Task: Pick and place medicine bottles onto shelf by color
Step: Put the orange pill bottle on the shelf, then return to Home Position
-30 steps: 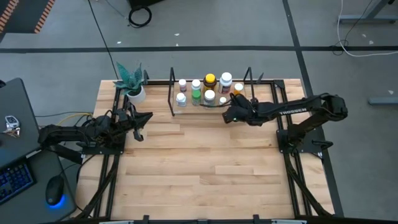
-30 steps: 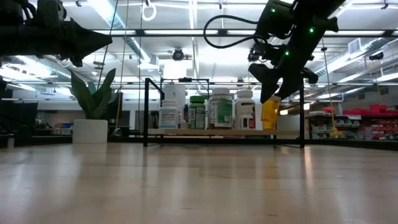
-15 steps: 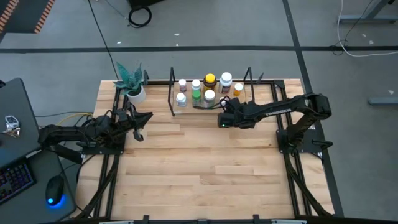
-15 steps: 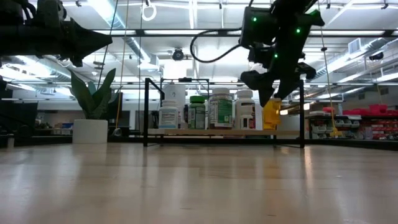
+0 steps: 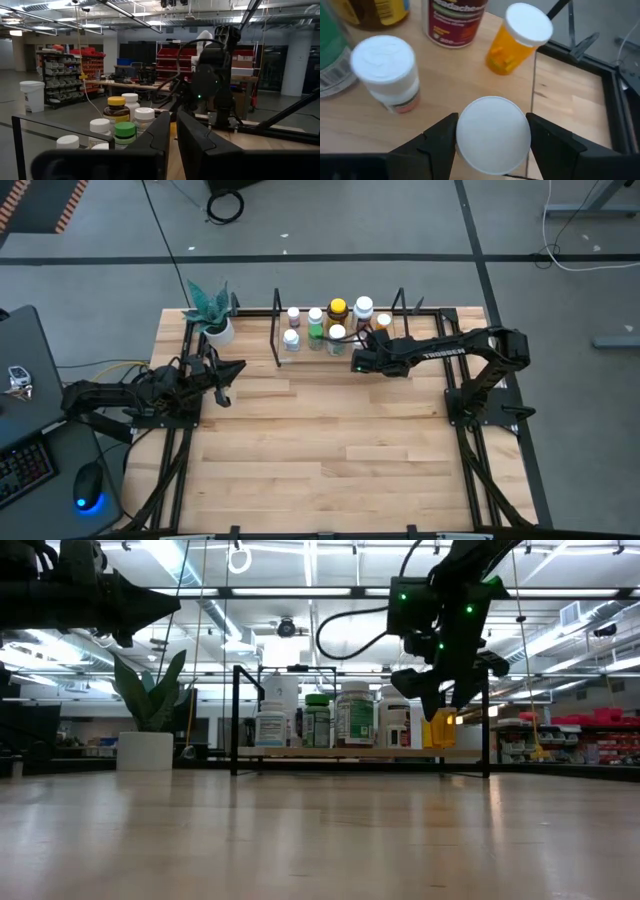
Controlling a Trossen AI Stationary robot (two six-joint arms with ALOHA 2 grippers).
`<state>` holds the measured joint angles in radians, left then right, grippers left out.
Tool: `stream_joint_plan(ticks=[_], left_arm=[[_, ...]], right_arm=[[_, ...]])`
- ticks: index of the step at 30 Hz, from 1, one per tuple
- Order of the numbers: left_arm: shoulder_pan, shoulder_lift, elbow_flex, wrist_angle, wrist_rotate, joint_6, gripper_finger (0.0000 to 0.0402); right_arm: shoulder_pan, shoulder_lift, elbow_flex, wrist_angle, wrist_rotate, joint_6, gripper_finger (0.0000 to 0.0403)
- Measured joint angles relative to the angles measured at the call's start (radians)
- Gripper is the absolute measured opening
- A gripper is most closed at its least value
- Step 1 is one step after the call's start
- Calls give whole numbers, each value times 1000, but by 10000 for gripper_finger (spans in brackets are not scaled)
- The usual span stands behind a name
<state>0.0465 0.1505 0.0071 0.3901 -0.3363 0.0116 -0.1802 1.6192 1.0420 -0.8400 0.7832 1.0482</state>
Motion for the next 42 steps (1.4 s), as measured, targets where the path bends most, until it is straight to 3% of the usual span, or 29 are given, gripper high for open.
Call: stream_joint_plan(ticks=[8, 17, 32, 37, 42], left_arm=[[0, 0, 0, 0, 0, 0, 30], [0, 0, 0, 0, 0, 0, 39], [0, 0, 0, 0, 0, 0, 31], [0, 0, 0, 0, 0, 0, 38], [0, 0, 0, 0, 0, 0, 39]], right_arm=[[-5, 0, -1, -1, -2, 14, 238], [-7, 0, -1, -1, 1, -3, 277], [14, 0, -1, 17, 102, -6, 289], [16, 0, -1, 90, 113, -81, 289], [17, -35, 5, 198, 111, -256, 288]])
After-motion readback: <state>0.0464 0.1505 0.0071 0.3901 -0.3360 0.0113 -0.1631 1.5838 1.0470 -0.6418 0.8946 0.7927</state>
